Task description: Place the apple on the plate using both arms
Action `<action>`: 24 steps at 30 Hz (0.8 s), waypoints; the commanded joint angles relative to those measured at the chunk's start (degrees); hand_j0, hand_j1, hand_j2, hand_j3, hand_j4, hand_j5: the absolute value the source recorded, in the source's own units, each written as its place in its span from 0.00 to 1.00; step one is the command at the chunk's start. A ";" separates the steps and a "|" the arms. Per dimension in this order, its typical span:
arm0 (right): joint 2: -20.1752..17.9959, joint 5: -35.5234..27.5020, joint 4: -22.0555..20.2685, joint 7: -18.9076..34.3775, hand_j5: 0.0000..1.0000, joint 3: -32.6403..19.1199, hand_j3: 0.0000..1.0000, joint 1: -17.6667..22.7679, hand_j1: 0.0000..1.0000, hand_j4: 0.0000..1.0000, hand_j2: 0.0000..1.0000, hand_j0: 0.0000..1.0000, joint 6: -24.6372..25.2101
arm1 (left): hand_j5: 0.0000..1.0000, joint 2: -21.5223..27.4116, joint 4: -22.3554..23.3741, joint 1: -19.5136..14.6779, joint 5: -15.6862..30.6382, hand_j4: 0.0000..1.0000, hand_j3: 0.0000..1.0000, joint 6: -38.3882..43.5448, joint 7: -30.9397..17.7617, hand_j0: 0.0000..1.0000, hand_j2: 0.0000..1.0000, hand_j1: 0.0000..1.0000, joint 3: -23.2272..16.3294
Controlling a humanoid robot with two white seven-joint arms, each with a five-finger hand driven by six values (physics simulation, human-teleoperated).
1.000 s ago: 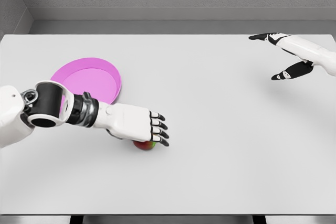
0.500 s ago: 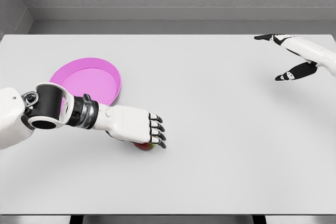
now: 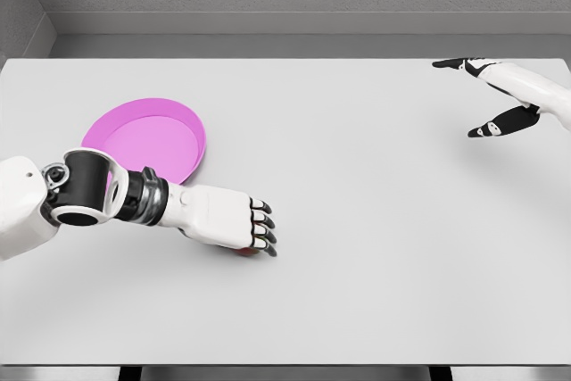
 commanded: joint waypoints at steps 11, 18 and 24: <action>-0.06 -0.52 -0.01 -0.03 1.00 -0.02 1.00 -0.09 1.00 1.00 1.00 1.00 0.16 | 0.73 0.07 0.00 0.00 0.13 0.73 0.73 0.12 0.02 0.73 0.73 0.73 -0.07; -0.06 -0.43 -0.01 -0.03 1.00 -0.02 1.00 -0.09 1.00 1.00 1.00 1.00 0.16 | 0.67 0.16 0.00 0.00 0.04 0.67 0.67 0.12 0.02 0.67 0.67 0.67 -0.07; -0.06 -0.43 -0.01 -0.03 1.00 -0.02 1.00 -0.09 1.00 1.00 1.00 1.00 0.16 | 0.59 0.25 0.00 0.00 0.04 0.59 0.59 0.12 0.02 0.59 0.59 0.59 -0.07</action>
